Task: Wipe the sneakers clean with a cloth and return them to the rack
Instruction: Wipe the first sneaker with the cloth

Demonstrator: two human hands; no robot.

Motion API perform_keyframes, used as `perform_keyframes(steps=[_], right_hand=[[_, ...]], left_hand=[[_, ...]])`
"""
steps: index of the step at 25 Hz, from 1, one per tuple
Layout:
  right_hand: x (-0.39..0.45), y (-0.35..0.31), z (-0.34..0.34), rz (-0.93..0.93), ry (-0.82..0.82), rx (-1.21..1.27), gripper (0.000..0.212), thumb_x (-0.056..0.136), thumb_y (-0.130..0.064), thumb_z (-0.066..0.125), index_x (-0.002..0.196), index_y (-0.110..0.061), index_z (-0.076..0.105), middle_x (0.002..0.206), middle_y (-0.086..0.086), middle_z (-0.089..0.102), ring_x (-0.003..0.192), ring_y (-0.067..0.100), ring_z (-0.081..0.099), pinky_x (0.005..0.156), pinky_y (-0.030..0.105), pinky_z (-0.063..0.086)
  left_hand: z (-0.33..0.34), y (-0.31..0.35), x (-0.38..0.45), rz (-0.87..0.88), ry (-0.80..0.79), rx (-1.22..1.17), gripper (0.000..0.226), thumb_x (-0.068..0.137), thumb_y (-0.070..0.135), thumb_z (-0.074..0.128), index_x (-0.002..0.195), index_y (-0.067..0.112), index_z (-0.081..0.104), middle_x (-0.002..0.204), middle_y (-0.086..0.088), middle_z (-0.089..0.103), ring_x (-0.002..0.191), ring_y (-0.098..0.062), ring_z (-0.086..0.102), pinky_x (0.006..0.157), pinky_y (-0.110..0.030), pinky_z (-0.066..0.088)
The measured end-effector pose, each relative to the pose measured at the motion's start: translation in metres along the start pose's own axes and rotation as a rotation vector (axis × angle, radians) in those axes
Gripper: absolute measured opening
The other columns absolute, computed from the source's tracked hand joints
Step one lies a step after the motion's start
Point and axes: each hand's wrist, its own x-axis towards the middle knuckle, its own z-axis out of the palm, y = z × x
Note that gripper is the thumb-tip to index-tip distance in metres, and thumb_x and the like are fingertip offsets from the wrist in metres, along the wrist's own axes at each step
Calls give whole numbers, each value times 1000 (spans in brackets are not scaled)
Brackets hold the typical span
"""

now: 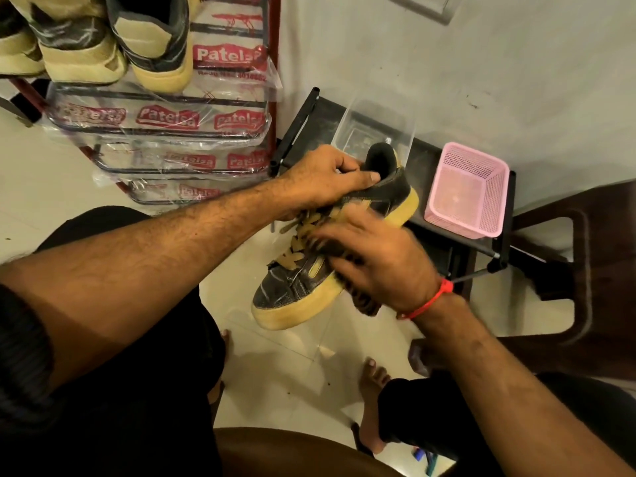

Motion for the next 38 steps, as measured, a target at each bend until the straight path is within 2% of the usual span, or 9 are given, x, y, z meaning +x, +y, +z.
perform_keyframes(steps=[4, 9, 11, 15, 21, 25, 28, 33, 38], right_hand=[[1, 44, -28, 381, 288, -61, 29, 86, -15, 65, 114, -6, 71, 96, 14, 57, 86, 21, 56, 75, 38, 50], [-5, -5, 2, -58, -87, 94, 33, 89, -25, 63, 115, -7, 70, 101, 11, 60, 91, 20, 57, 75, 28, 53], [-4, 17, -11, 52, 13, 45, 32, 90, -25, 61, 117, -9, 70, 100, 9, 58, 89, 18, 56, 71, 32, 56], [-12, 58, -32, 439, 300, -109, 29, 88, -15, 69, 117, -8, 71, 95, 9, 54, 84, 16, 51, 70, 37, 52], [-9, 18, -7, 89, 49, 80, 33, 91, -26, 63, 116, -5, 70, 101, 12, 60, 90, 20, 59, 77, 30, 56], [-7, 44, -29, 307, 287, -69, 33, 91, -26, 61, 115, -5, 70, 98, 13, 60, 87, 20, 57, 73, 28, 53], [-10, 43, -26, 373, 300, -96, 36, 91, -28, 58, 114, -3, 70, 97, 13, 59, 85, 18, 55, 72, 24, 50], [-4, 12, -18, 209, -147, 227, 30, 91, -28, 65, 114, -11, 72, 107, 4, 65, 96, 13, 61, 83, 37, 58], [-5, 23, -21, 360, 151, 296, 28, 94, -25, 63, 117, -11, 70, 105, 2, 67, 95, 12, 62, 87, 29, 54]], left_hand=[[-1, 5, 0, -5, 43, -94, 38, 96, 39, 67, 98, 2, 76, 101, -16, 76, 86, -29, 73, 88, -49, 61], [-5, -2, 0, -24, 68, -56, 35, 96, 39, 68, 106, 7, 78, 93, 2, 79, 88, -29, 75, 87, -50, 61], [-8, 1, 1, -12, 52, -111, 30, 96, 37, 67, 109, 12, 77, 95, -3, 79, 89, -29, 75, 84, -42, 63], [-4, 6, 0, -17, 71, -164, 30, 98, 33, 66, 103, 5, 76, 73, 1, 74, 62, -10, 70, 58, -19, 56], [-14, 1, -3, -19, 96, -174, 25, 98, 35, 65, 89, 14, 76, 65, 2, 69, 52, -8, 63, 48, -18, 48], [-12, 6, -2, 16, 56, -243, 27, 99, 35, 63, 85, 13, 72, 64, 2, 67, 53, -11, 63, 48, -19, 48], [-11, 8, -2, 24, 57, -247, 25, 99, 32, 64, 85, 12, 73, 65, 1, 70, 54, -10, 66, 49, -19, 50], [-9, -1, -6, -37, 99, -256, 28, 99, 33, 65, 80, 13, 72, 58, 2, 64, 46, -9, 58, 43, -19, 44], [-9, 1, -1, -150, 125, -410, 51, 93, 53, 65, 96, 2, 71, 77, -8, 70, 63, -17, 64, 57, -25, 52]])
